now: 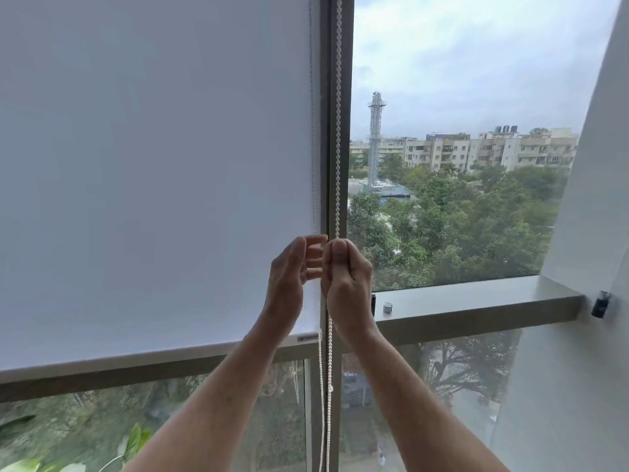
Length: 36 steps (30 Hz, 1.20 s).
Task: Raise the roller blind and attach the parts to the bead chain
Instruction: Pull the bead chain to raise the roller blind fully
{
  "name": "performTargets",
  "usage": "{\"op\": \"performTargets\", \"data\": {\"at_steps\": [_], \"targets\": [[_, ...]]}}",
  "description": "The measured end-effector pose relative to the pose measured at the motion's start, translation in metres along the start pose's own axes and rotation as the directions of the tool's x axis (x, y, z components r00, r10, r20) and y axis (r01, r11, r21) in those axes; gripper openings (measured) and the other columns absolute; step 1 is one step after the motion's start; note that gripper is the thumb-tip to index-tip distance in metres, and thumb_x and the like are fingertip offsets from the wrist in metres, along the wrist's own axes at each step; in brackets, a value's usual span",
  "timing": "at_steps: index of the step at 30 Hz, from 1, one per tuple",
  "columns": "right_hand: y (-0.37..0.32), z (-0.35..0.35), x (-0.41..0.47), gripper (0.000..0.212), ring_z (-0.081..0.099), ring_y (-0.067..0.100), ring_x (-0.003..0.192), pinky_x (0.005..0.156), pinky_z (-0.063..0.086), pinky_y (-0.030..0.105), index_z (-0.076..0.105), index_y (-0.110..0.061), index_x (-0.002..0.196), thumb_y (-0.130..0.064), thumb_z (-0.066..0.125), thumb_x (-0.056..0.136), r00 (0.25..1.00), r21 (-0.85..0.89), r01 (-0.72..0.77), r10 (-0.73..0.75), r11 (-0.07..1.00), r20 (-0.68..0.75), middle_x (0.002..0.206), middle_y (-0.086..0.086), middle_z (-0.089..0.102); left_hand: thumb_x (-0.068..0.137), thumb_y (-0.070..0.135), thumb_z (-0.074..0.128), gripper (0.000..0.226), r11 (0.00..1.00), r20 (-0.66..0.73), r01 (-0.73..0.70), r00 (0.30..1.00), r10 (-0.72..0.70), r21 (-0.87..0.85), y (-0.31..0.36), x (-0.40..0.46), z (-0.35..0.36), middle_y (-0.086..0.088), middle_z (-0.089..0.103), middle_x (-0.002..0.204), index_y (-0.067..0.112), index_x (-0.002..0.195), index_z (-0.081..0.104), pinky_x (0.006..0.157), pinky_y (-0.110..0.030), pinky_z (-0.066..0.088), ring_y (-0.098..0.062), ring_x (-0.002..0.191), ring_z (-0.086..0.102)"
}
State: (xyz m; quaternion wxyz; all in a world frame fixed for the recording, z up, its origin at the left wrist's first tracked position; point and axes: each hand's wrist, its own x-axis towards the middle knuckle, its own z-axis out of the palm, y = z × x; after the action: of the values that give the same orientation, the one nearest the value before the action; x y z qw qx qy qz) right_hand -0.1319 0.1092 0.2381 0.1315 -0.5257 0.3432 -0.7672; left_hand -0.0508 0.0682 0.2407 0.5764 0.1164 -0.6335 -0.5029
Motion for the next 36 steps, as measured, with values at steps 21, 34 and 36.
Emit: {"op": "performTargets", "data": {"at_steps": [21,34,36], "targets": [[-0.022,-0.035,0.034,0.057,0.075,0.015,0.084,0.078,0.055,0.025,0.075,-0.022,0.096,-0.038,0.021,0.107,0.978,-0.044,-0.16,0.165,0.986,0.126,0.085,0.003,0.079,0.102,0.028,0.043,0.036,0.976,-0.071,-0.212,0.974,0.214,0.043,0.066,0.04,0.053,0.007,0.04,0.046,0.02,0.07,0.059,0.042,-0.023,0.027,-0.005,0.039,0.032],[-0.15,0.042,0.146,0.038,0.034,0.008,0.043,0.04,0.026,0.022,0.064,-0.011,0.094,-0.028,0.033,0.107,0.991,0.091,-0.116,0.108,0.989,0.082,0.058,-0.004,0.045,0.097,0.023,0.043,0.033,0.99,-0.063,-0.116,0.991,0.121,0.074,0.018,-0.011,0.049,0.004,0.03,0.048,0.012,0.069,0.055,0.039,-0.024,0.019,-0.009,0.041,0.024],[-0.151,0.048,0.147,0.039,0.028,0.008,0.042,0.04,0.022,0.022,0.06,-0.017,0.074,-0.017,0.036,0.105,0.999,0.048,-0.038,0.038,0.998,0.008,0.054,-0.005,0.038,0.097,0.025,0.044,0.033,0.989,-0.046,-0.128,0.99,0.132,0.068,0.018,-0.01,0.046,-0.002,0.03,0.049,0.013,0.069,0.058,0.039,-0.024,0.02,-0.009,0.041,0.025]]}}
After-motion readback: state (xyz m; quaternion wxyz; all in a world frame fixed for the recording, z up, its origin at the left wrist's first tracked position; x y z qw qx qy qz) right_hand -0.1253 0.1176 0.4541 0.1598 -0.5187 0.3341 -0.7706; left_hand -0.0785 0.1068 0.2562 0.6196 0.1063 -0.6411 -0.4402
